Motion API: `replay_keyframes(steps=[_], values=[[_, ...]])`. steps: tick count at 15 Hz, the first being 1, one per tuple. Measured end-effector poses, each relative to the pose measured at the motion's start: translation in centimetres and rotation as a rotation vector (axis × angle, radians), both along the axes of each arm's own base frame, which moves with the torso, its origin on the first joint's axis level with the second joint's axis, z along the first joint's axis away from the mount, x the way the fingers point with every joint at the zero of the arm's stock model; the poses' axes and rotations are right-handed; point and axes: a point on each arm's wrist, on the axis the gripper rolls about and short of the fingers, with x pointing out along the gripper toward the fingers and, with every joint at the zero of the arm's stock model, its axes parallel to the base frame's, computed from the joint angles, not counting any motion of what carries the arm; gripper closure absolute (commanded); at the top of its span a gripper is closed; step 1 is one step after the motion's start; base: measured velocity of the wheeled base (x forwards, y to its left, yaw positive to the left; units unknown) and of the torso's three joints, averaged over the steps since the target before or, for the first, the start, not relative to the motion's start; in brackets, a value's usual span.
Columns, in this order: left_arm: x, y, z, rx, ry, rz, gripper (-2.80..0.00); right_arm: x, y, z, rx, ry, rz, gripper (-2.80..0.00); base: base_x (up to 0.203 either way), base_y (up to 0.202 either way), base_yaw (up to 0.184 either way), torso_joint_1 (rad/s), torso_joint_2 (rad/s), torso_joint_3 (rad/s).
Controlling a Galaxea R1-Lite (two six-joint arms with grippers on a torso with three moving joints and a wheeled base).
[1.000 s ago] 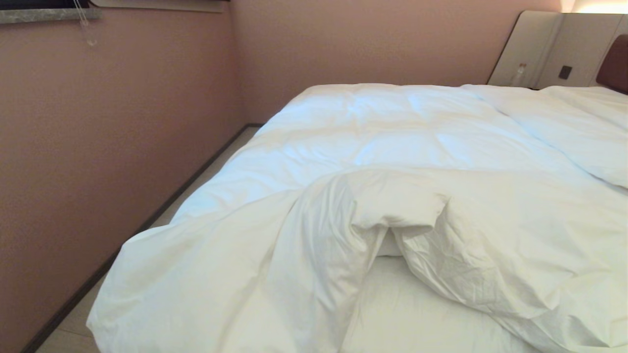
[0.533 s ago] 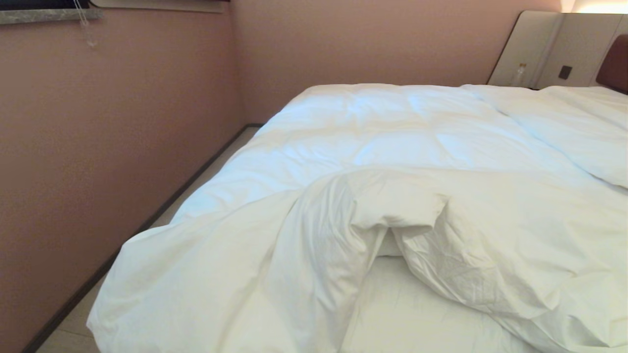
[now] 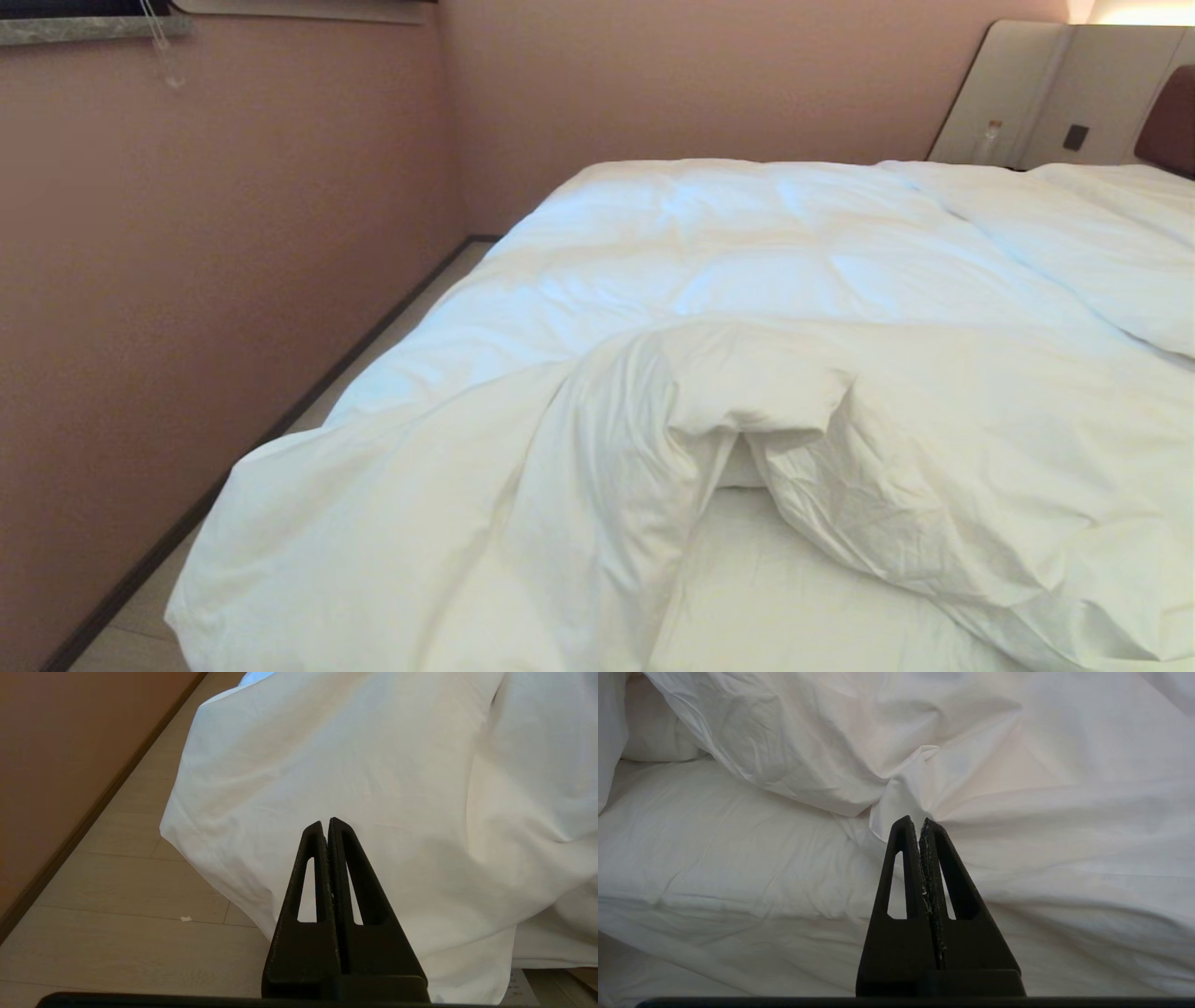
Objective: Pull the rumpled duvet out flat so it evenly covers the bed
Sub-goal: Flatten the corners of the folded blanket
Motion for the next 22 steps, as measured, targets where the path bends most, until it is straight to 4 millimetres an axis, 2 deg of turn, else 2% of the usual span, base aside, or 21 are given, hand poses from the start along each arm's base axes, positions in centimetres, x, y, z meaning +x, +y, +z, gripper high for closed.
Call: replay_keyframes(steps=[5,8,15,22], values=[[0.0,0.0,-0.02,-0.018,0.002,0.001,0.0,0.0,0.0,0.01,0.0,-0.001,0.001,0.0,-0.013,0.0,0.0,0.002,0.0,0.0],[0.01,0.0,-0.05,-0.022,0.004,0.002,0.0,0.0,0.0,0.0,0.0,0.0,0.001,0.0,-0.155,0.0,0.004,0.0,0.0,0.005],[0.02,0.0,-0.05,-0.024,0.004,0.003,0.0,0.0,0.0,0.0,0.0,0.0,0.0,0.0,0.0,0.0,0.0,0.0,0.0,0.0],[0.03,0.06,-0.1,-0.095,0.01,0.033,0.0,0.0,0.0,0.01,0.0,-0.001,0.0,0.0,0.0,0.0,0.0,0.0,0.0,0.0]])
